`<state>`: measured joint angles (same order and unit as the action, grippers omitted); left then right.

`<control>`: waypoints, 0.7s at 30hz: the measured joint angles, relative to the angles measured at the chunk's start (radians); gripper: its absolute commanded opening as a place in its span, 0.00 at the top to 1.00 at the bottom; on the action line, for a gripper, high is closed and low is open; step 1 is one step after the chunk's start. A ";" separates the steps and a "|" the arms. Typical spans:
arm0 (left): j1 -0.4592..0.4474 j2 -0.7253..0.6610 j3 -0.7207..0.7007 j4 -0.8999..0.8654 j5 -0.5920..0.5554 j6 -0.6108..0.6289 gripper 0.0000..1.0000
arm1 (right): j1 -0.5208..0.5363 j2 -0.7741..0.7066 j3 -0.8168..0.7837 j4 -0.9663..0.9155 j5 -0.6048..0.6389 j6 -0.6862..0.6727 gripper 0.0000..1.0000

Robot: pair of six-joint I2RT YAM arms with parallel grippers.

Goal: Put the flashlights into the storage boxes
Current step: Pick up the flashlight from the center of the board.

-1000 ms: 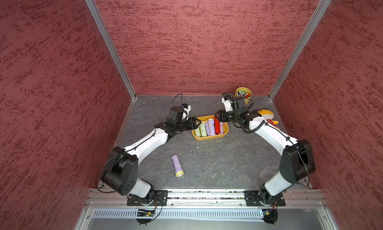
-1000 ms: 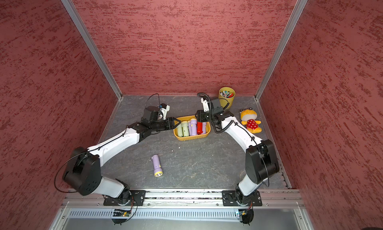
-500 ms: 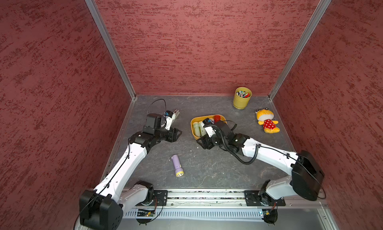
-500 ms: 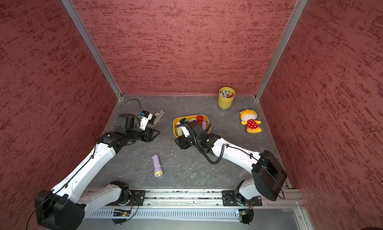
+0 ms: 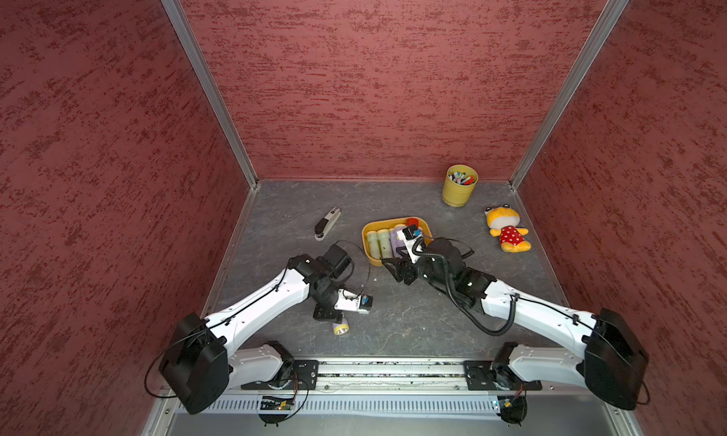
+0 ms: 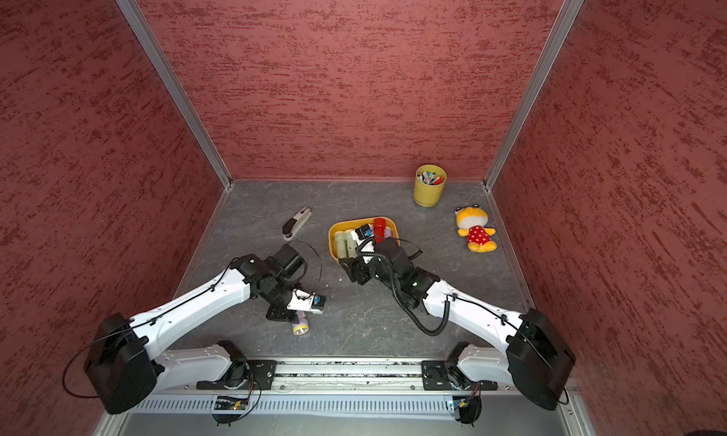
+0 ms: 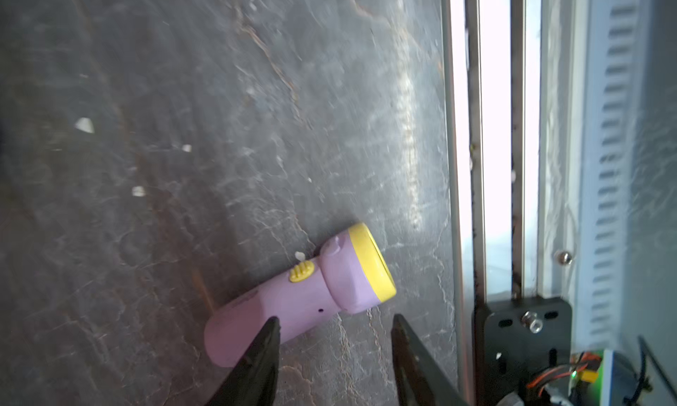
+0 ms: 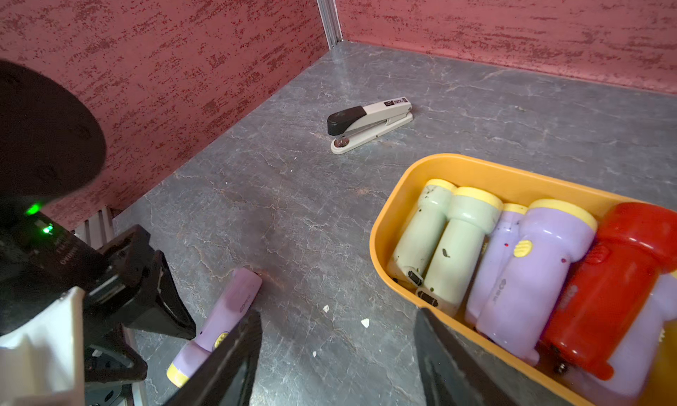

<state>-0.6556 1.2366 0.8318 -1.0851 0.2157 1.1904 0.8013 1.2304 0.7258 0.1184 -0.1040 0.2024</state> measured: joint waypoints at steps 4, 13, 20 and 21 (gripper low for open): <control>-0.001 -0.001 -0.033 0.022 -0.064 0.119 0.47 | 0.000 -0.044 -0.040 0.017 0.015 -0.016 0.31; 0.024 0.024 -0.053 0.140 -0.115 0.311 0.36 | 0.000 -0.116 -0.108 0.075 0.042 -0.033 0.31; 0.024 0.064 -0.056 0.175 -0.109 0.359 0.38 | 0.000 -0.140 -0.139 0.107 0.044 -0.045 0.31; 0.024 0.066 -0.060 0.181 -0.109 0.363 0.38 | 0.000 -0.145 -0.144 0.110 0.046 -0.048 0.30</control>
<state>-0.6319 1.3029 0.7719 -0.9043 0.1062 1.5536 0.8013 1.0851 0.5819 0.2287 -0.0582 0.1547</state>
